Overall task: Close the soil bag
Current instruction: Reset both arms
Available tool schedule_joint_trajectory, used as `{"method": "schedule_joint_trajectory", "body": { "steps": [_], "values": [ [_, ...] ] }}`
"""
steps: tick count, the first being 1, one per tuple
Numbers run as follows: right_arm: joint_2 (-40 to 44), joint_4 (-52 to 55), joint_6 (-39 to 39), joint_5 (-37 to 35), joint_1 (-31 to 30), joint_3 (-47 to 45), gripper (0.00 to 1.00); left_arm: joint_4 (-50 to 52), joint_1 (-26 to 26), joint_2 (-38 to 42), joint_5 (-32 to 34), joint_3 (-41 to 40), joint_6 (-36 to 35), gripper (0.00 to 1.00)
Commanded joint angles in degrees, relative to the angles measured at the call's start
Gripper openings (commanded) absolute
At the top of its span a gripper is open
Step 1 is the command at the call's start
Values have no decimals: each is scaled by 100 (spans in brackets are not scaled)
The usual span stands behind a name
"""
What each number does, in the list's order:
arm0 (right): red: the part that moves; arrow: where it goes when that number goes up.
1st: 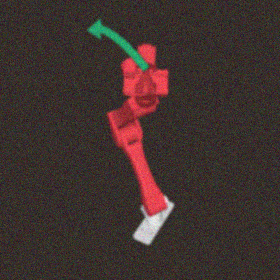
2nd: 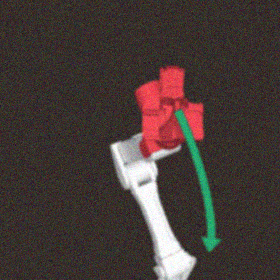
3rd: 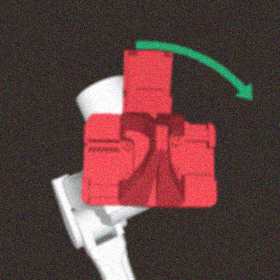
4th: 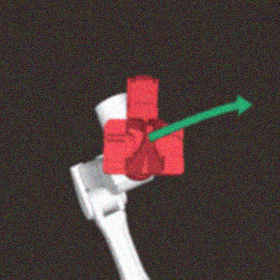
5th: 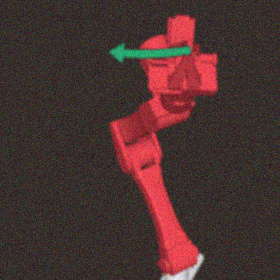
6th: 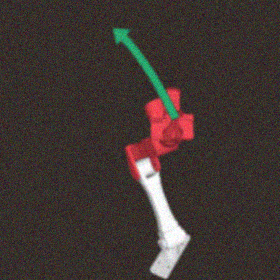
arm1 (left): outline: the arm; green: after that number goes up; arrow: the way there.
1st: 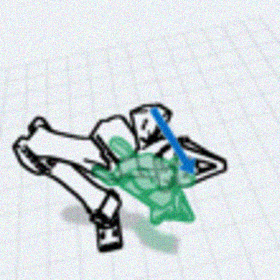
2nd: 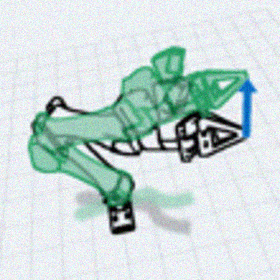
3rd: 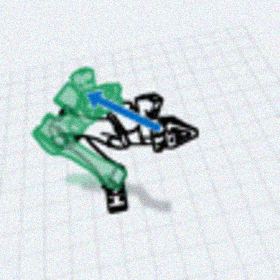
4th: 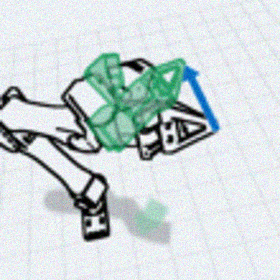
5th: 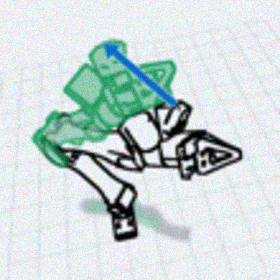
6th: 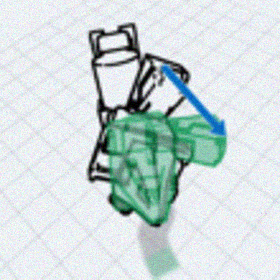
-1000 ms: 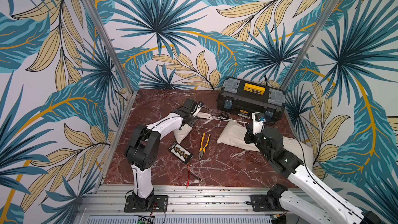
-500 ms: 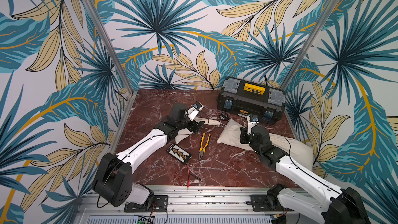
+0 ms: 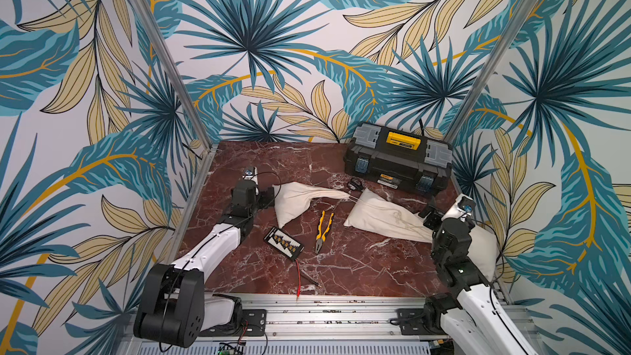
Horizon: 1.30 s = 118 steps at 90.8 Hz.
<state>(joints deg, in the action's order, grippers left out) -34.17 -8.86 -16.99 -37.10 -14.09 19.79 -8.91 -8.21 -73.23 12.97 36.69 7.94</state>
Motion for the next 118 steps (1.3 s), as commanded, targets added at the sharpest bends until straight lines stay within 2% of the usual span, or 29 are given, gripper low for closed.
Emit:
{"method": "schedule_joint_trajectory", "body": {
  "steps": [1, 6, 10, 16, 25, 32, 36, 41, 44, 54, 56, 67, 77, 81, 86, 89, 93, 96, 100, 118],
  "values": [
    [120, -1453, 145, 42, 454, -611, 99, -1261, 136, -17, 1213, -409, -59, 100],
    [-187, -2632, 635, 52, 572, -1085, 99, -1820, 139, -213, 1197, -579, -323, 100],
    [-559, -3363, 900, 54, 657, -1406, 99, -1504, 135, -211, 963, -427, -443, 100],
    [-1266, -4015, 998, 321, 757, -1491, 99, -1534, 130, -293, 611, -348, -736, 100],
    [-2409, -5191, 1236, 716, 828, -1552, 99, -1948, 124, -261, 479, -577, -1072, 100],
    [-3420, -6626, 1523, 815, 837, -1721, 99, -3135, 119, -316, 530, -1121, -1285, 100],
    [-3809, -7403, 1688, 873, 863, -1805, 99, -3141, 117, -244, 416, -1268, -1303, 100],
    [-3802, -6911, 1673, 1016, 876, -1591, 99, -3155, 115, -290, 277, -1399, -1300, 100],
    [-3719, -6586, 1643, 1260, 920, -1505, 99, -3763, 93, -482, 171, -1628, -1374, 100],
    [-3677, -6835, 1679, 1692, 967, -1632, 99, -6723, 72, -1832, -66, -2558, -1532, 100],
    [-3674, -7023, 1611, 1773, 984, -1767, 99, -7044, 60, -1990, -93, -2609, -1574, 100],
    [-4199, -8353, 1651, 2556, 998, -2104, 99, -5532, 0, -1467, -375, -2169, -1758, 100],
    [-5188, -8863, 1737, 2660, 998, -1867, 99, -5683, 96, -1768, -304, -1983, -1674, 100],
    [-5545, -9066, 1858, 2868, 999, -1708, 99, -5237, 144, -1670, -196, -1812, -1533, 100],
    [-5355, -8330, 1831, 2919, 1001, -1478, 99, -4500, 368, -1582, -252, -1509, -1284, 100],
    [-5241, -7551, 1763, 2877, 1015, -1207, 99, -4468, 489, -1583, -472, -1488, -1167, 100],
    [-5365, -7087, 1713, 2769, 1035, -859, 99, -4639, 518, -1642, -533, -1516, -1161, 100],
    [-5332, -6857, 1631, 2950, 1148, -748, 99, -4683, 521, -1642, -533, -1534, -1171, 100],
    [-5312, -6800, 1524, 3197, 1308, -733, 99, -4582, 520, -1610, -533, -1515, -1162, 100],
    [-5287, -6874, 1541, 3221, 1327, -779, 99, -4631, 519, -1639, -533, -1525, -1172, 100]
  ]
}}
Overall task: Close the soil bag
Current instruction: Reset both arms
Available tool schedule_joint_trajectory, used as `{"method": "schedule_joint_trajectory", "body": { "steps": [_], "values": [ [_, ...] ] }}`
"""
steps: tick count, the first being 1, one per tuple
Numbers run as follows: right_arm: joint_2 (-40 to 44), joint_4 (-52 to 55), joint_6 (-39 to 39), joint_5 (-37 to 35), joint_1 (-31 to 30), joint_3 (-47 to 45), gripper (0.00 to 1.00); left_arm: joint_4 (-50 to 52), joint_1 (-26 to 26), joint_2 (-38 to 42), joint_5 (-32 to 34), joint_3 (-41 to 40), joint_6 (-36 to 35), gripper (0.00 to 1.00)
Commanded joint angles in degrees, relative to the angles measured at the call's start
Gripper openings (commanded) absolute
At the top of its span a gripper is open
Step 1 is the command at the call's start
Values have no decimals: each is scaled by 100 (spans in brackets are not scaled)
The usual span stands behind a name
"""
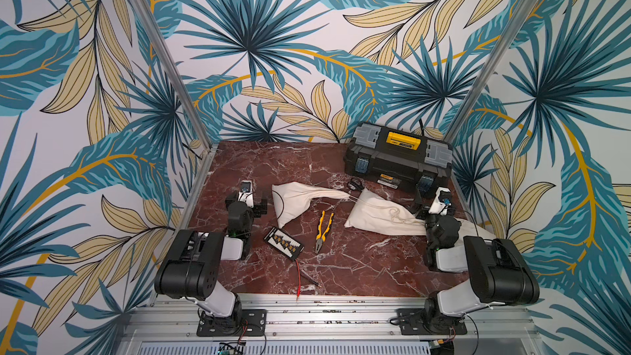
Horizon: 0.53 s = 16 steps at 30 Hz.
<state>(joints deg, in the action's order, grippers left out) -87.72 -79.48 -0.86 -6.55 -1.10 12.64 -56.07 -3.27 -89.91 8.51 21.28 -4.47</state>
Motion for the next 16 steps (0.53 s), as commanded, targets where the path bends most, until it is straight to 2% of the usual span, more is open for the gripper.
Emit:
{"method": "schedule_joint_trajectory", "body": {
  "steps": [1, 6, 16],
  "values": [
    [65, 188, -72, 173, 26, -67, 99, 78, 26, 27, -87, 17, 74, 100],
    [49, 342, 84, 558, 21, 27, 99, 72, 27, 24, -78, 17, 69, 100],
    [40, 345, 86, 580, 31, 37, 99, 19, -2, 34, -100, -15, 45, 100]
  ]
}}
